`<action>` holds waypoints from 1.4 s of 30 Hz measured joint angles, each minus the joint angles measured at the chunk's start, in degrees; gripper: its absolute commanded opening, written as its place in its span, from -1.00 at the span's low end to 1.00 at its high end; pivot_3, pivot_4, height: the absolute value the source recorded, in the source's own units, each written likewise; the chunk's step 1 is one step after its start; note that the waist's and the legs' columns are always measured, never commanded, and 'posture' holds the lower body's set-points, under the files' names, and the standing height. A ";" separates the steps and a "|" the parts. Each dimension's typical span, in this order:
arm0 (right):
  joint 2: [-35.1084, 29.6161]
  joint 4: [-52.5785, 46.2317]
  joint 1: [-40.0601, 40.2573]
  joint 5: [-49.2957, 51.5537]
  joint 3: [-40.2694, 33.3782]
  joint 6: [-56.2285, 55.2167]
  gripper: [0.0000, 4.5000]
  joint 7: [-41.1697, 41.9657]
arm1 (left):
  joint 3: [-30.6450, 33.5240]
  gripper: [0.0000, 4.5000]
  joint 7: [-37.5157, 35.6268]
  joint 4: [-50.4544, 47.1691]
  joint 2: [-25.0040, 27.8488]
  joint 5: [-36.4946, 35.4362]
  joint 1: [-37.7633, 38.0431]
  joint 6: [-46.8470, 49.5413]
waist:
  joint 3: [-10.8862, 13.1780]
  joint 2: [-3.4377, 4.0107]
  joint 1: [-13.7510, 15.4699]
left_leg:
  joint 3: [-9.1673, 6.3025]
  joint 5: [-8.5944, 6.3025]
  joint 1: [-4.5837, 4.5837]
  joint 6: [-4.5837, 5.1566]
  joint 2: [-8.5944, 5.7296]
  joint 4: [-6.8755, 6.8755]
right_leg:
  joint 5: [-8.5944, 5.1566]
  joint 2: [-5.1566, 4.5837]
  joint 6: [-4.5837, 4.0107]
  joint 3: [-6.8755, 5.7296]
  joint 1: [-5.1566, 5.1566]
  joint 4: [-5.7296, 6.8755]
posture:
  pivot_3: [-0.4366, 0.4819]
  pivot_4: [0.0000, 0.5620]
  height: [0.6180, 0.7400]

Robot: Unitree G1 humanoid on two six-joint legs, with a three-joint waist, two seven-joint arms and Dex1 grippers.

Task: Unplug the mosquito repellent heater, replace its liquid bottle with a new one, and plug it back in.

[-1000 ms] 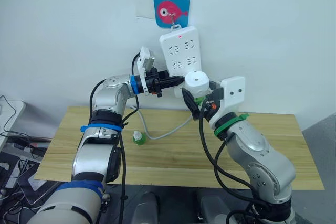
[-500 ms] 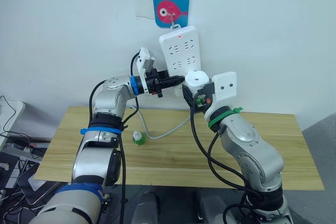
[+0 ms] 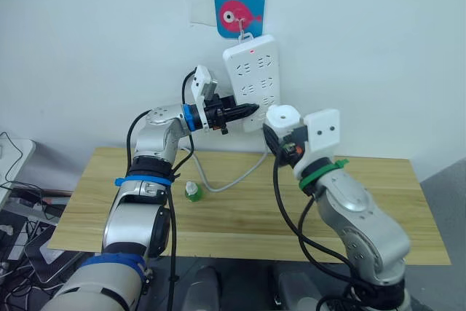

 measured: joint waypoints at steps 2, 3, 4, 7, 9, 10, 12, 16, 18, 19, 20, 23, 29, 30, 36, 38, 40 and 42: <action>-0.12 -1.30 0.50 0.53 -0.56 1.01 0.35 0.27 | 0.04 -0.40 0.22 0.73 0.09 0.00 -0.17 -0.34 | 0.00 0.00 -0.06 | -0.03 0.08 0.08 -0.11 0.02 -0.03 | 0.00 0.05 0.01 -0.01 0.02 0.05 | -0.29 -0.25 1.00; -0.12 -1.65 0.50 0.65 -0.66 1.33 0.35 0.30 | 0.04 -0.40 0.22 0.99 0.09 0.00 -0.21 -0.46 | 0.00 0.00 -0.07 | -0.03 0.09 0.10 -0.10 0.03 -0.04 | 0.00 0.06 0.01 -0.01 0.02 0.06 | -0.29 -0.25 1.00; -0.12 -2.06 0.49 0.90 -0.71 1.74 0.35 0.31 | 0.04 -0.40 0.22 1.10 0.09 0.00 -0.22 -0.64 | 0.00 0.00 -0.07 | -0.04 0.09 0.11 -0.10 0.04 -0.05 | 0.00 0.07 0.00 -0.02 0.03 0.06 | -0.28 -0.26 1.00; 0.03 -2.54 0.49 1.31 -1.44 1.95 0.35 0.37 | 0.03 -0.09 0.44 1.09 0.18 0.01 -0.22 -1.04 | 0.00 0.00 -0.06 | -0.02 0.09 0.07 -0.11 0.03 -0.06 | 0.00 0.06 0.00 -0.01 0.02 0.03 | -0.26 -0.27 1.00; 0.61 -3.37 0.77 1.92 -3.94 1.75 0.35 0.73 | 0.07 0.13 2.25 1.11 1.21 0.19 0.17 -0.04 | 0.00 0.00 -0.08 | -0.03 0.09 0.06 -0.11 0.04 -0.08 | 0.00 0.06 -0.01 0.00 0.00 0.03 | -0.25 -0.28 1.00; 0.77 -3.86 1.27 2.39 -5.64 1.51 0.35 1.15 | 0.18 0.28 2.71 1.01 2.02 0.26 0.81 0.42 | 0.00 0.00 -0.08 | -0.03 0.09 0.06 -0.11 0.04 -0.10 | 0.00 0.06 -0.01 -0.02 -0.01 0.03 | -0.24 -0.28 1.00; 0.67 -4.26 2.41 3.03 -8.16 1.25 0.35 1.44 | 0.38 0.52 3.39 0.76 3.21 0.27 2.25 1.37 | 0.01 0.02 -0.09 | -0.03 0.09 0.05 -0.11 0.06 -0.16 | -0.02 0.06 -0.03 -0.03 -0.04 0.02 | -0.23 -0.29 1.00; 0.34 -4.11 4.45 4.77 -12.60 -1.16 0.35 3.32 | 0.53 0.98 4.70 -5.93 5.86 -0.07 7.86 4.59 | 0.03 0.06 -0.19 | -0.04 0.09 0.00 -0.12 0.11 -0.23 | -0.03 0.07 -0.06 -0.03 -0.12 0.02 | -0.18 -0.31 1.00; 2.00 -3.39 5.33 6.85 -15.36 -2.27 0.35 3.94 | 0.92 0.98 5.06 -11.76 8.02 -0.69 11.94 7.10 | 0.03 0.06 -0.22 | -0.04 0.09 0.01 -0.13 0.14 -0.24 | -0.03 0.07 -0.07 -0.01 -0.12 0.03 | -0.15 -0.32 1.00; 3.54 -2.96 5.66 8.38 -17.65 -2.71 0.35 3.86 | 1.09 0.98 4.93 -16.09 9.41 -1.48 14.95 8.45 | 0.04 0.07 -0.28 | -0.02 0.10 0.02 -0.13 0.17 -0.27 | -0.03 0.06 -0.07 0.03 -0.12 0.04 | -0.15 -0.32 1.00; 5.74 -2.15 5.90 10.32 -21.21 -3.29 0.35 3.42 | 1.12 0.98 4.56 -21.92 11.33 -2.36 19.23 9.75 | 0.04 0.08 -0.11 | -0.05 0.12 0.03 -0.17 0.16 -0.28 | -0.03 0.04 -0.08 0.00 -0.12 0.05 | -0.15 -0.32 1.00; 9.43 -0.51 5.47 15.62 -26.35 -3.40 0.35 0.99 | -0.31 0.98 1.72 -31.48 14.73 -2.28 26.57 7.00 | 0.07 0.13 0.19 | -0.01 0.18 0.05 -0.29 0.18 -0.33 | -0.03 -0.04 -0.09 0.07 -0.10 0.02 | -0.09 -0.33 1.00; 10.71 4.81 2.83 40.65 -37.02 -7.38 0.35 -13.33 | -5.62 0.98 2.39 -41.00 8.22 -1.49 28.05 -2.89 | 0.10 0.18 2.60 | 0.07 0.27 -0.03 -0.45 -0.02 -0.36 | -0.03 -0.48 -0.07 0.03 -0.06 -0.05 | -0.07 -0.32 1.00; 10.73 4.97 2.88 45.16 -37.50 -9.03 0.35 -15.88 | -6.16 0.98 3.25 -40.94 6.41 -1.32 27.19 -4.26 | 0.10 0.18 2.67 | 0.07 0.27 -0.05 -0.44 -0.04 -0.36 | -0.03 -0.47 -0.06 0.01 -0.06 -0.09 | -0.07 -0.32 1.00; 10.62 5.46 3.69 63.13 -35.93 -19.80 0.35 -28.12 | -10.75 0.98 4.95 -37.40 -0.78 -1.24 23.11 -8.07 | 0.10 0.19 1.49 | 0.12 0.24 0.00 -0.40 -0.09 -0.39 | -0.03 -0.21 -0.07 0.04 -0.09 -0.04 | -0.20 -0.33 1.00; 10.14 4.97 4.70 64.86 -33.13 -22.49 0.35 -30.00 | -13.22 0.98 2.31 -33.23 -1.60 -0.49 20.88 -10.83 | 0.09 0.19 1.05 | 0.12 0.25 0.08 -0.39 -0.03 -0.39 | -0.03 -0.06 -0.07 0.08 -0.08 0.02 | -0.22 -0.34 1.00; 9.66 4.60 6.42 65.65 -29.45 -24.61 0.35 -31.19 | -13.85 0.98 -0.23 -26.20 -1.59 0.59 17.13 -14.27 | 0.09 0.20 0.24 | 0.11 0.26 0.11 -0.38 0.03 -0.39 | -0.03 0.04 -0.08 0.09 -0.08 0.05 | -0.23 -0.35 1.00; 9.60 4.60 8.32 66.08 -27.12 -26.48 0.35 -31.84 | -13.63 0.98 -2.00 -20.19 -1.61 0.87 13.80 -16.56 | 0.10 0.22 -0.30 | 0.14 0.25 0.11 -0.38 0.06 -0.40 | -0.04 0.09 -0.09 0.13 -0.10 0.05 | -0.23 -0.35 1.00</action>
